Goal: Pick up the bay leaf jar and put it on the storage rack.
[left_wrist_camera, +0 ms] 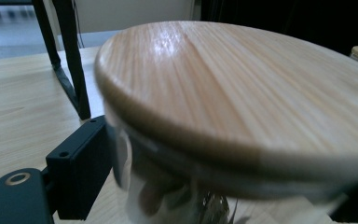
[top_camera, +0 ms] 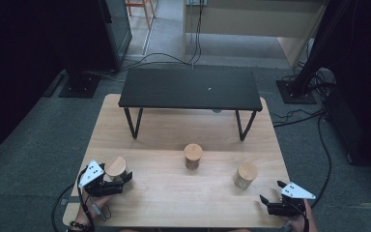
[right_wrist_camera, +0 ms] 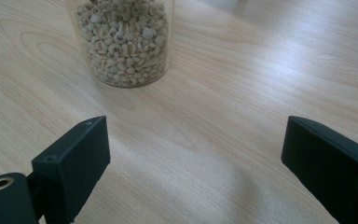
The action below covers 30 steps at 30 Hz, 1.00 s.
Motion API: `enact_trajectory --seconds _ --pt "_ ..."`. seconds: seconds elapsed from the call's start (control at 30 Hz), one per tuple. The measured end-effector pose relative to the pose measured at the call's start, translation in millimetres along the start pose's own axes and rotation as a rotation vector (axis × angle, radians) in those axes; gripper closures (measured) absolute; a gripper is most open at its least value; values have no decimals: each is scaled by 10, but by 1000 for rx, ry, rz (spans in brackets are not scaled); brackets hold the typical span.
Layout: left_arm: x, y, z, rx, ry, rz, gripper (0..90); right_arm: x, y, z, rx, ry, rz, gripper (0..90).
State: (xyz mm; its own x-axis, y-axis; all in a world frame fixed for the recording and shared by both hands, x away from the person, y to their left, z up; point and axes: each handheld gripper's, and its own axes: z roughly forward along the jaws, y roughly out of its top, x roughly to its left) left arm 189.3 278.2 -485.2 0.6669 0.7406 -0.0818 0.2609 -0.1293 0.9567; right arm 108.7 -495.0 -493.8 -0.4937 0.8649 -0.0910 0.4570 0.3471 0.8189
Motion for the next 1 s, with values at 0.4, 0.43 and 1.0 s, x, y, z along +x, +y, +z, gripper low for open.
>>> enact_trajectory --seconds 0.4,0.43,1.0 --pt "16 -6 -49 20 -6 24 197 6 7 5 3 -4 0 78" --pt "12 -4 -40 22 -6 23 197 7 8 5 4 -4 1 78" --pt "-44 43 -26 42 20 51 245 -6 10 5 5 5 -1 78"
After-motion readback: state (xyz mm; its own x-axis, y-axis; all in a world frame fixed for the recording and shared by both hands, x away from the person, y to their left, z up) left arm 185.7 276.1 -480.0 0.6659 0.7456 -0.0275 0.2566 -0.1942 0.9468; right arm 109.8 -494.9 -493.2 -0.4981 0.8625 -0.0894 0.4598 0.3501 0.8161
